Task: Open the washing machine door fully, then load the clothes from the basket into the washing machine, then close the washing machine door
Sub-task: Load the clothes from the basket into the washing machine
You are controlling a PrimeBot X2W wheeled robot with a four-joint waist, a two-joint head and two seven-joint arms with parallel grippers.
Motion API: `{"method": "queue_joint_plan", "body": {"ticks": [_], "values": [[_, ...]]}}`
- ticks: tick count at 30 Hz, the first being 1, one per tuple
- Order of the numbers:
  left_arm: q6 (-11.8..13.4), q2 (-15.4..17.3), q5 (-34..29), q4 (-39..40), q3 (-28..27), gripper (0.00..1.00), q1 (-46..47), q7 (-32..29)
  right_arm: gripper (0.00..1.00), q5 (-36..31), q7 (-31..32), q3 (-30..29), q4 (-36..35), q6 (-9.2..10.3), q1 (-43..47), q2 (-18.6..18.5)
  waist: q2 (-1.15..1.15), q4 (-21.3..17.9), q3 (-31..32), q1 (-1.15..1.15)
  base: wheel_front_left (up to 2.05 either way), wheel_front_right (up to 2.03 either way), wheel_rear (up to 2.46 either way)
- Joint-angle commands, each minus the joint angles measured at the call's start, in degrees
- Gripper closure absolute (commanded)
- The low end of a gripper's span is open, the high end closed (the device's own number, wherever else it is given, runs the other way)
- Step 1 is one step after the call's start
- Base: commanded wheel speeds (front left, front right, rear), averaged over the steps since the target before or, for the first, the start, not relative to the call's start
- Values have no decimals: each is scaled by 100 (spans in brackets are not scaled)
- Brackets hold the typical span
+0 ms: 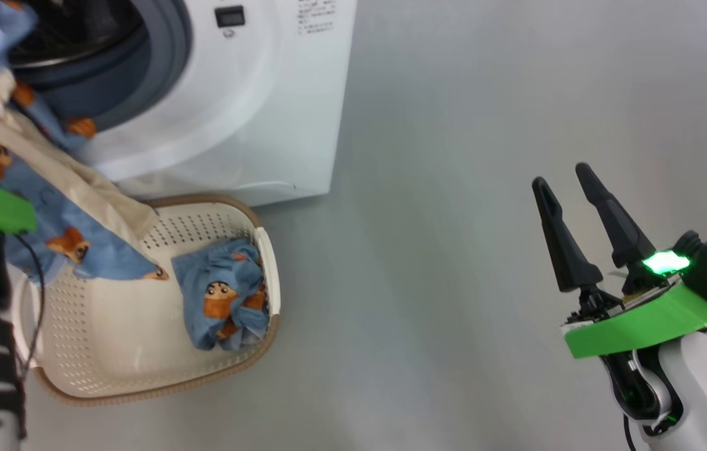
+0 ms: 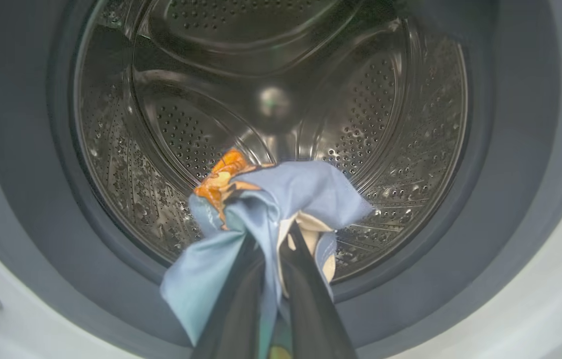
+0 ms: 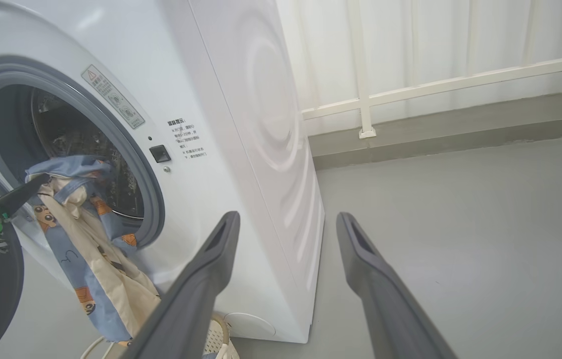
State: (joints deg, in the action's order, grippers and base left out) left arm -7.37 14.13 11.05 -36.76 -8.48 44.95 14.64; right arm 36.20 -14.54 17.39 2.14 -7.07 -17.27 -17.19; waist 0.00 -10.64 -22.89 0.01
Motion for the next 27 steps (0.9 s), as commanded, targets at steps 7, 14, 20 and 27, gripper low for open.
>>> {"method": "queue_joint_plan", "body": {"ticks": [7,14,20,27], "values": [[51,409,-194,-807,-104,100,986,36,0,-64,-46,186,-166,-42,-256,63,0,-204,-467,-1,0,0,0],[74,601,-361,-1499,18,100,1651,36,0,-63,-46,314,-183,-42,-438,144,0,-340,-703,-1,0,0,0],[59,785,-464,-2243,185,100,2238,36,0,-67,-46,435,-178,-42,-550,209,0,-485,-901,-1,0,0,0],[58,1035,-569,-2776,337,100,2765,36,0,-60,-46,552,-192,-42,-642,263,0,-650,-1040,-1,0,0,0]]}}
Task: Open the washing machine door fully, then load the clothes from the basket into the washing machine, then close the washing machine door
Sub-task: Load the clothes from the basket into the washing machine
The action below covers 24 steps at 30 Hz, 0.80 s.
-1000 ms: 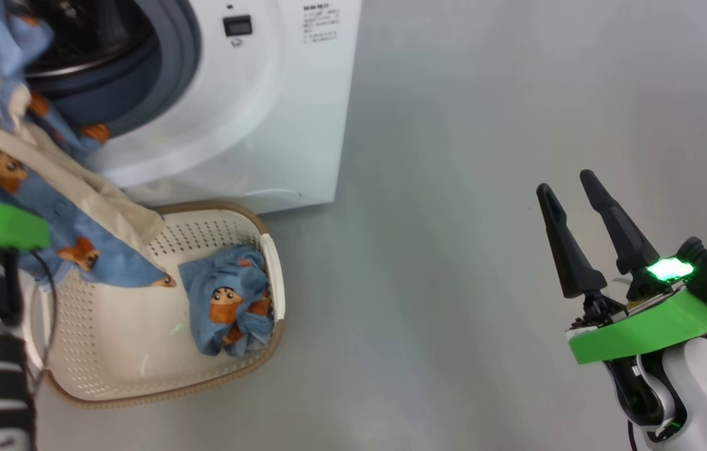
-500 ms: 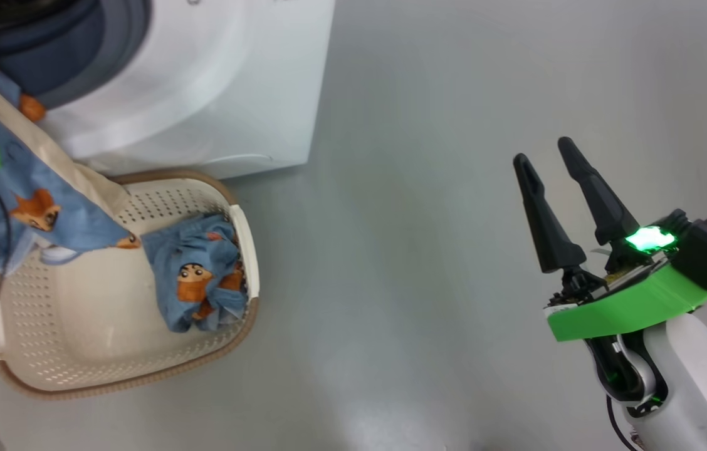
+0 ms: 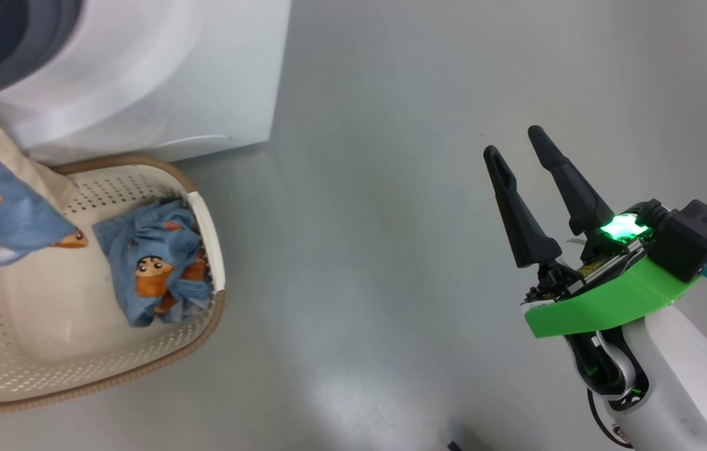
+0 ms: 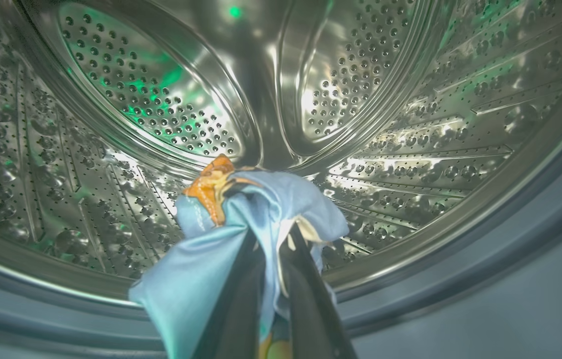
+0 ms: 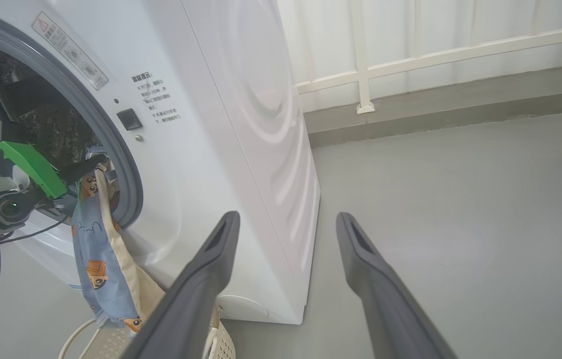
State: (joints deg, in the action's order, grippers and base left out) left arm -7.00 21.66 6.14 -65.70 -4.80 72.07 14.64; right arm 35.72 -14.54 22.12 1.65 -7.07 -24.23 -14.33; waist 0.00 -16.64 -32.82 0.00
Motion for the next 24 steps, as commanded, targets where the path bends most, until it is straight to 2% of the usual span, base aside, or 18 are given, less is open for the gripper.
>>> {"method": "queue_joint_plan", "body": {"ticks": [1,8,12,15,24], "values": [[22,317,-92,60,-9,100,117,36,0,-12,-46,96,-145,-42,47,-19,0,-73,-67,0,0,0,0],[14,481,-106,-367,93,100,548,36,0,-16,-46,194,-161,-42,42,-25,0,-196,-189,0,0,0,0],[27,580,-148,-356,175,100,784,36,0,-23,-46,207,-192,-42,40,-17,0,-238,-297,0,0,0,0],[31,591,-114,-16,166,100,891,36,0,-38,-46,215,-206,-42,27,5,0,-249,-377,0,0,0,0],[47,697,-67,1729,-19,100,655,36,0,-65,-46,251,-242,-42,-78,95,0,-301,-547,0,0,0,0]]}}
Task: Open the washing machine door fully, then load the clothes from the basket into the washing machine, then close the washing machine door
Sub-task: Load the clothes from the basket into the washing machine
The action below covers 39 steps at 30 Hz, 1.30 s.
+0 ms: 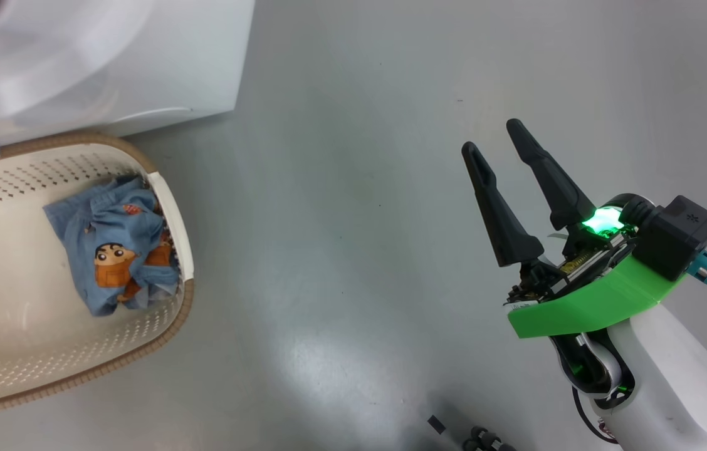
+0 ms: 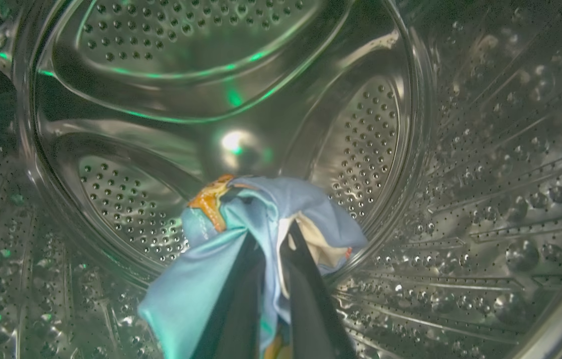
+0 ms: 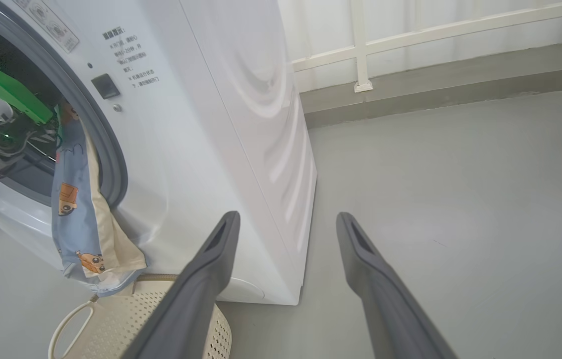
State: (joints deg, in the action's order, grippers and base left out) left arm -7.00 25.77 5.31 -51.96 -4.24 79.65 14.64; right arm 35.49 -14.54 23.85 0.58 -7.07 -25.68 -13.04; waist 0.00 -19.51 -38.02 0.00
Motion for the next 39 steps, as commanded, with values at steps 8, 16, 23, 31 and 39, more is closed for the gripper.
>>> {"method": "queue_joint_plan", "body": {"ticks": [8,16,23,31,39], "values": [[42,268,64,749,-297,100,-459,36,0,-42,-46,106,-148,-42,48,-10,0,-32,-73,0,0,0,0],[-8,310,8,-216,-125,100,-478,36,0,-27,-46,143,-114,-42,70,-8,0,-3,-16,0,0,0,0],[-22,357,-122,-1393,175,0,20,12,0,-7,-46,138,-98,-42,53,-17,0,50,49,0,0,0,0],[-13,275,-131,-1894,327,0,277,-38,0,-13,-46,89,-105,-42,13,-39,0,101,68,0,0,0,0],[-21,174,96,-1584,228,0,62,32,0,-16,-46,118,-93,-42,20,-78,0,136,163,0,0,0,0]]}}
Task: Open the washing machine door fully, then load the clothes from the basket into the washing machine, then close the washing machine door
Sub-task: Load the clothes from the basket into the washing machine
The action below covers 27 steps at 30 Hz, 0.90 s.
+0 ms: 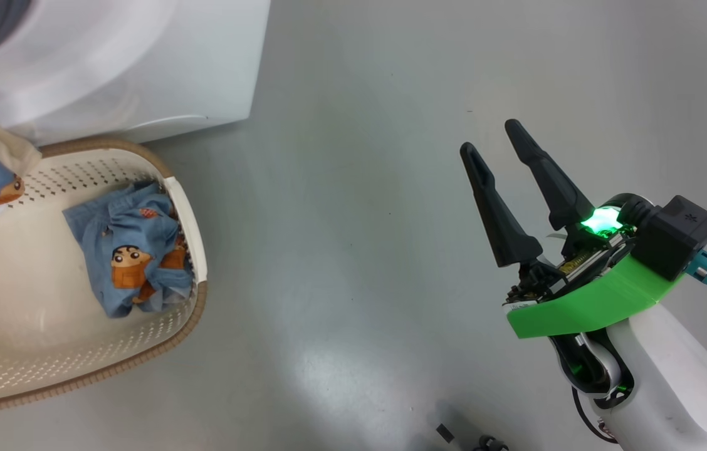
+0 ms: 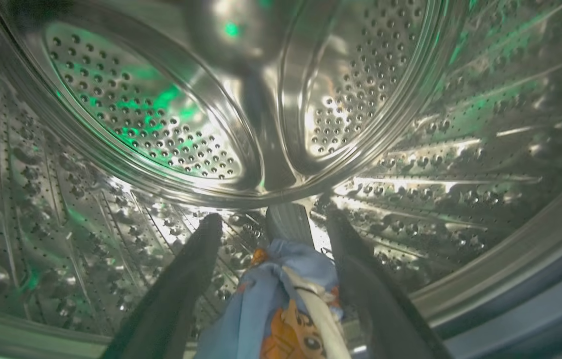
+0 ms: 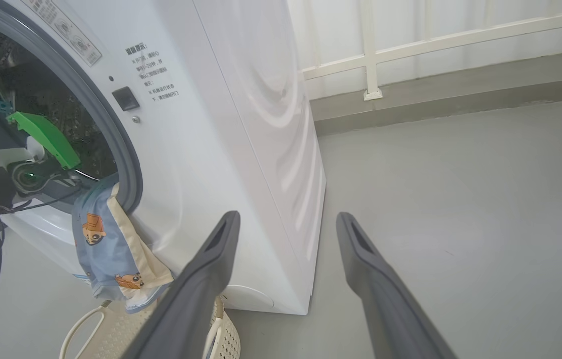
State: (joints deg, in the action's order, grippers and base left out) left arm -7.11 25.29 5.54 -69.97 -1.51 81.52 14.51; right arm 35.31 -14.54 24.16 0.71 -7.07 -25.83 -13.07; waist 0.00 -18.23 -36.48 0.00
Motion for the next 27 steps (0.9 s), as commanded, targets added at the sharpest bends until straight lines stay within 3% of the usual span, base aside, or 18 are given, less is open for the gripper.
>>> {"method": "queue_joint_plan", "body": {"ticks": [1,9,27], "values": [[-11,212,98,356,-62,0,-201,46,0,2,-46,83,-106,-42,34,-78,0,12,21,0,0,0,0],[5,50,356,1357,-410,0,-919,48,0,9,-46,64,-98,-42,71,-128,0,65,208,0,0,0,0],[-14,-420,408,2686,-1021,0,-2286,49,0,38,-46,-33,-74,-42,193,-246,0,238,692,0,0,0,0]]}}
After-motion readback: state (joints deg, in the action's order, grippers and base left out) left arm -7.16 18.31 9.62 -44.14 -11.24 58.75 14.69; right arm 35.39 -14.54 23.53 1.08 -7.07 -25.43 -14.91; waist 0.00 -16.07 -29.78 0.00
